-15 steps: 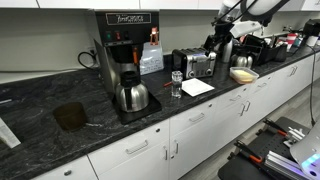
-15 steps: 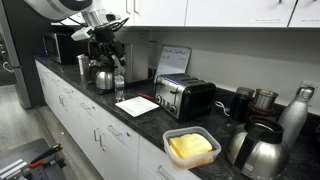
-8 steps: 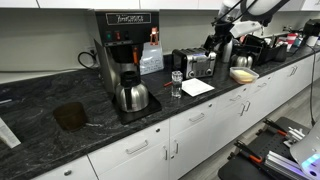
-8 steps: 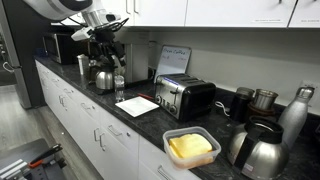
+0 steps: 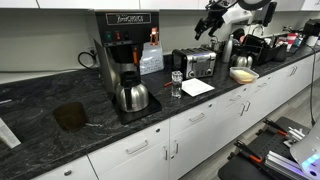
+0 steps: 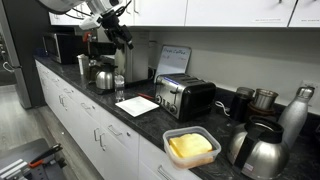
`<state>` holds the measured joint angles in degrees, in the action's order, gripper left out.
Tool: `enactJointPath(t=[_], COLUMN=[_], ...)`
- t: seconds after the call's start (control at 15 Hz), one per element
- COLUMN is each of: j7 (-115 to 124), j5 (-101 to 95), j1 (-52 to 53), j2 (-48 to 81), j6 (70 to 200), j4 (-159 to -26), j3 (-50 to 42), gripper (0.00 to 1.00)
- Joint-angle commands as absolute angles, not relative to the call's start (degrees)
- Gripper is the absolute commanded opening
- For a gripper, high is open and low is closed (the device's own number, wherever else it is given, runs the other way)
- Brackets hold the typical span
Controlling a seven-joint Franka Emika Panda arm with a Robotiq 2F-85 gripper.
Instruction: Open the right cupboard door above the coffee machine
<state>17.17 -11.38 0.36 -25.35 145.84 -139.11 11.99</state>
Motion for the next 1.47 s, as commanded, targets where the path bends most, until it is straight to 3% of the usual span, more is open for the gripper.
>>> enactJointPath(t=[0.0,0.93,1.4], j7=[14.51,15.32,9.96], j5=[-7.88,-9.61,-10.53], j1=[2.70,1.93,3.21], j2=[-20.29,-19.35,-12.65], j6=[151.58,155.47,164.95], j4=[-134.42,-132.79,-122.84], j3=[10.98,12.65,12.83], gripper=[1.00,1.00,1.00])
